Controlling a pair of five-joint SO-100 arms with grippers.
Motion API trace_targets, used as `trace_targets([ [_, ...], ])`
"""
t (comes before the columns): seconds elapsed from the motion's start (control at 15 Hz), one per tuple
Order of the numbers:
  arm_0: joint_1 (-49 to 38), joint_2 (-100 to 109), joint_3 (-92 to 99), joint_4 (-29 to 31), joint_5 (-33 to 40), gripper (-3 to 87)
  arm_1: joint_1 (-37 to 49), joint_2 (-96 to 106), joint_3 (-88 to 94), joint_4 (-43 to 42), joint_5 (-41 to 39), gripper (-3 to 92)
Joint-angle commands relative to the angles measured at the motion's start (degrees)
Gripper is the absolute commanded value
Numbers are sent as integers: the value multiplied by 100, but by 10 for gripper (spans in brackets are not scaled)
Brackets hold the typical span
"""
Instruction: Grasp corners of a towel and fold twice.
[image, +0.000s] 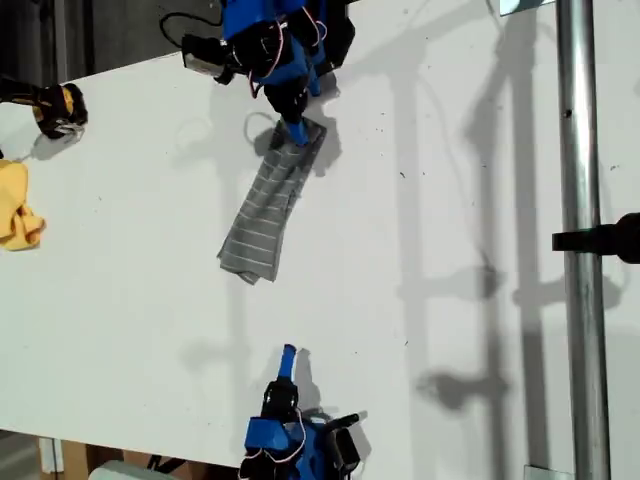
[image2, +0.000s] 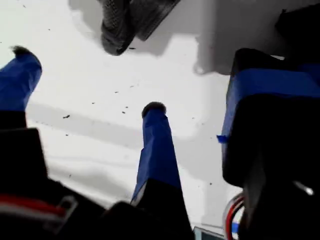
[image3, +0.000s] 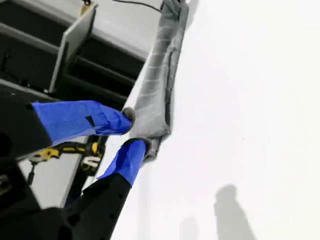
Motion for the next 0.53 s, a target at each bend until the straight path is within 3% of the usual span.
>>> trace_targets([
  [0.0,0,44,88,193,-325,72,659,-185,448,-650,-633,405],
  [0.13,18,44,35,492,-563,70,1195,-325,686,-967,-1055,407],
  [0.33,334,44,185,404,-1187,70,1705,-1415,545,-1178,-1538,414],
  [0.47,606,44,202,510,-1538,70,1775,-2294,712,-1907,-1617,424],
])
